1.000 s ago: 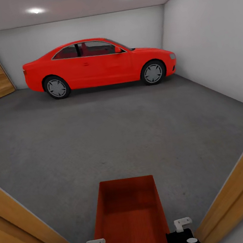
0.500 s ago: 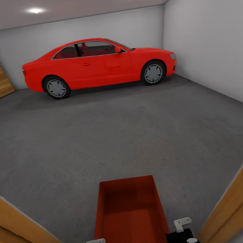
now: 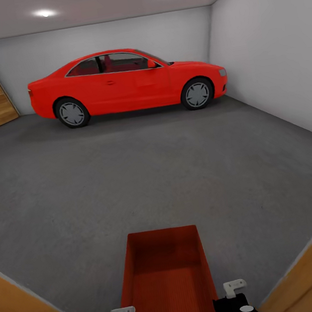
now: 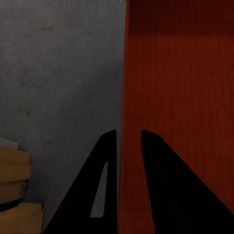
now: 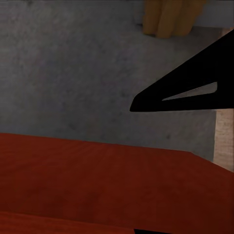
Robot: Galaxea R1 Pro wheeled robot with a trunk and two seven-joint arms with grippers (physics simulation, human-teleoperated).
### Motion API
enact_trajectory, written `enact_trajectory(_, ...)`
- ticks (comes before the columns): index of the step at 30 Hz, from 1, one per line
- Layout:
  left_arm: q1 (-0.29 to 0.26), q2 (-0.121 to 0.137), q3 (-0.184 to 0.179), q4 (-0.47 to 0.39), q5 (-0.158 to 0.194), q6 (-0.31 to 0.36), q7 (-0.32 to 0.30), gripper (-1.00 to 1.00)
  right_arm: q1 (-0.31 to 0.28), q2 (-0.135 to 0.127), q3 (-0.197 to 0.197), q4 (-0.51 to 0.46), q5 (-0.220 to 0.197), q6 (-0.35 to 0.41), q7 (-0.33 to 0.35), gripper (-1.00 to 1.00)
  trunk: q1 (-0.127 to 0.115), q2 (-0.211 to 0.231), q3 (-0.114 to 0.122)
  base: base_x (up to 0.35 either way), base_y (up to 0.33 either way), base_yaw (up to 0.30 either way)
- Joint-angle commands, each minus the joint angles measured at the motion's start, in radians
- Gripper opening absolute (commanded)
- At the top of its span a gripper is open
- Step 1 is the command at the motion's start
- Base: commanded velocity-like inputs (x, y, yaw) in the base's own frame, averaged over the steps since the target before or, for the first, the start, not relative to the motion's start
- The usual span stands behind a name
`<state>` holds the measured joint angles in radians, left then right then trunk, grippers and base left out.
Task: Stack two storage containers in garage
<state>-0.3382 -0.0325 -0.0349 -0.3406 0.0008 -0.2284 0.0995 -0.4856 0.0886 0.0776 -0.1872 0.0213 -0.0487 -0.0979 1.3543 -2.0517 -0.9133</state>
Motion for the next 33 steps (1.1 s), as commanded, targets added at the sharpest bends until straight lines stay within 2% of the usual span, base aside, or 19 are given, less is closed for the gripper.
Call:
enact_trajectory(1, -0.001, 0.0, 0.004, 0.0, -0.002, -0.003, 0.014, -1.0, -0.001, 0.0, 0.005, 0.002, 0.003, -0.002, -0.009, -1.0, 0.0, 0.0, -0.001, 0.301, 0.0, 0.0)
enact_trajectory(14, -0.001, 0.0, 0.004, 0.0, -0.002, -0.003, 0.015, -1.0, -0.001, -0.001, 0.005, 0.002, 0.003, -0.002, -0.009, -1.0, 0.0, 0.0, -0.001, 0.099, 0.0, 0.0)
enact_trajectory(22, -0.001, 0.001, 0.004, 0.0, -0.002, -0.003, 0.014, -1.0, -0.001, -0.001, 0.005, 0.002, 0.003, -0.002, -0.009, -1.0, 0.0, 0.0, -0.001, 0.202, 0.0, 0.0)
enact_trajectory(33, -0.001, 0.001, 0.004, 0.0, -0.002, -0.003, 0.014, -1.0, -0.001, -0.001, 0.005, 0.002, 0.004, -0.002, -0.009, -1.0, 0.0, 0.0, -0.001, 0.029, 0.0, 0.0)
